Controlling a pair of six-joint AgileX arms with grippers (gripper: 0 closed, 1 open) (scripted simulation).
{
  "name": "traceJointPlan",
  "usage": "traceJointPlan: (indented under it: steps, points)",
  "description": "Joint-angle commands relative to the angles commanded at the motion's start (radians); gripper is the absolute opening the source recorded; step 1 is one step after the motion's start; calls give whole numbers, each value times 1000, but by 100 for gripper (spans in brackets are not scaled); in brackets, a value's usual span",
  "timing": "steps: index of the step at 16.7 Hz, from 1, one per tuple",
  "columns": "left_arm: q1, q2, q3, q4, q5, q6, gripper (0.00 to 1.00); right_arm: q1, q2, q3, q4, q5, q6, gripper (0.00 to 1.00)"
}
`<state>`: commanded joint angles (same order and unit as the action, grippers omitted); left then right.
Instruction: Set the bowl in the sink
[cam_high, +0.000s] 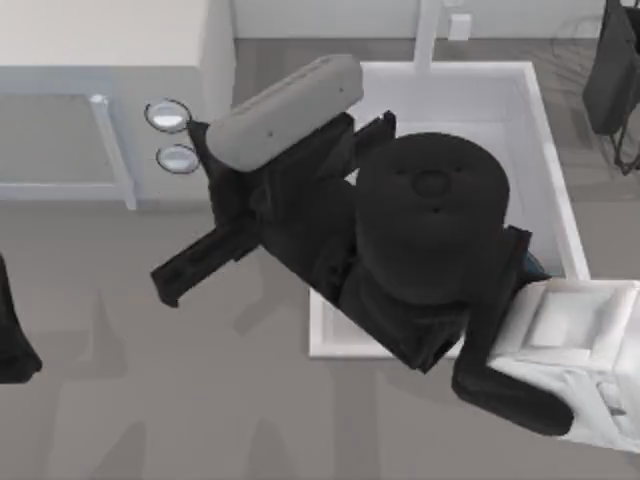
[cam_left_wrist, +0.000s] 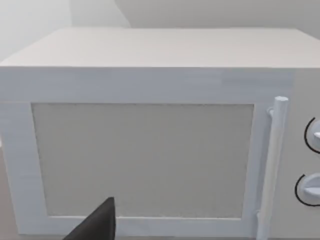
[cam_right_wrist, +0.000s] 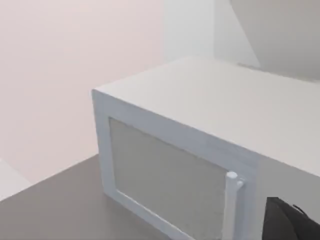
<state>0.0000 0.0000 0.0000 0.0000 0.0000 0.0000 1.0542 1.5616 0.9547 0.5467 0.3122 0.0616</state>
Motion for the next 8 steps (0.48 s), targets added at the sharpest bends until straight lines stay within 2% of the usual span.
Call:
traceJointPlan:
  steps: [5, 8]
  points:
    - [0, 0, 0, 0, 0, 0, 100, -238, -2, -132, 231, 222, -22, 0]
    - [0, 0, 0, 0, 0, 0, 100, -347, 22, -206, 304, 316, -35, 0]
